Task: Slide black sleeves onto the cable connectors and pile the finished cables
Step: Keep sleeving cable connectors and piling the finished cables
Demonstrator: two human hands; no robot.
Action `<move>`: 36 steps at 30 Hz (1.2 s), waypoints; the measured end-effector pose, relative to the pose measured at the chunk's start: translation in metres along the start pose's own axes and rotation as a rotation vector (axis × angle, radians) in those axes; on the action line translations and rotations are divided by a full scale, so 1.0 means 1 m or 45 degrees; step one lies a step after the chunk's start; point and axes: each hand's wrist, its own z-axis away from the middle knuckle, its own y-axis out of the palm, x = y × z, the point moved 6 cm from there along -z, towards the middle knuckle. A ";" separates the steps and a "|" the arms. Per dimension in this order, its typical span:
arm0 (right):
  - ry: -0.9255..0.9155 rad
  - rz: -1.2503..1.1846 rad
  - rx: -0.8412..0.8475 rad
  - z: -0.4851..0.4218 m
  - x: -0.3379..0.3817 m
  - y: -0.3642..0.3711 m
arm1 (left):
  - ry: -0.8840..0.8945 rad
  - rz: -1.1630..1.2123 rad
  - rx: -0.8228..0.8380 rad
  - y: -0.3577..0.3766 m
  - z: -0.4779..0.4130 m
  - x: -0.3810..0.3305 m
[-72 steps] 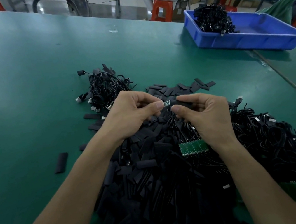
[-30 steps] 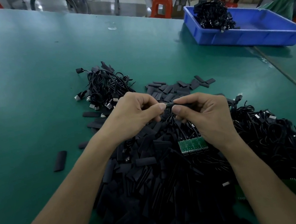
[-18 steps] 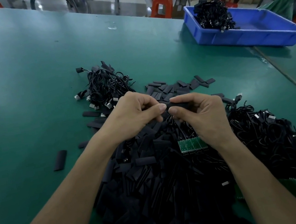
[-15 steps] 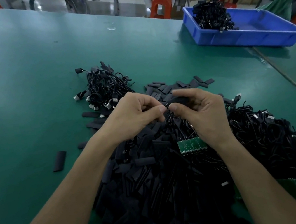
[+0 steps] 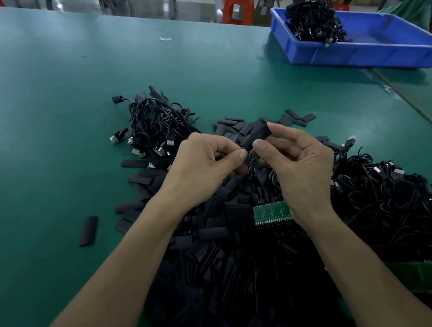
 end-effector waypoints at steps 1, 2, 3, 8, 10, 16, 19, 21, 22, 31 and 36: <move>-0.004 0.009 0.001 0.000 0.000 0.001 | 0.002 0.005 -0.005 0.001 0.000 0.000; -0.008 0.012 0.004 0.000 0.000 0.002 | 0.007 0.009 -0.015 0.001 0.000 0.000; -0.010 0.010 0.010 0.000 0.000 0.002 | 0.010 0.011 -0.026 0.001 0.000 0.000; -0.006 -0.035 0.071 0.003 0.001 0.007 | 0.004 0.012 -0.048 0.002 0.000 0.000; -0.016 -0.055 0.098 0.004 0.003 0.010 | -0.001 0.021 -0.058 0.003 0.000 0.001; -0.142 0.107 0.148 0.001 0.017 0.013 | -0.014 0.093 -0.059 0.003 0.001 0.001; -0.199 0.182 0.152 0.002 0.021 0.014 | -0.012 0.085 -0.053 0.005 0.001 0.000; -0.260 0.288 0.115 0.002 0.025 0.013 | -0.013 0.071 -0.048 0.008 0.002 -0.001; -0.265 0.336 0.099 0.001 0.025 0.013 | -0.016 0.066 -0.047 0.009 0.002 -0.001; 0.153 0.882 1.093 0.011 0.008 -0.006 | -0.214 0.287 -0.551 -0.049 -0.021 0.026; 0.054 1.178 1.294 0.024 0.006 -0.008 | -0.314 0.325 -0.841 -0.102 -0.067 0.041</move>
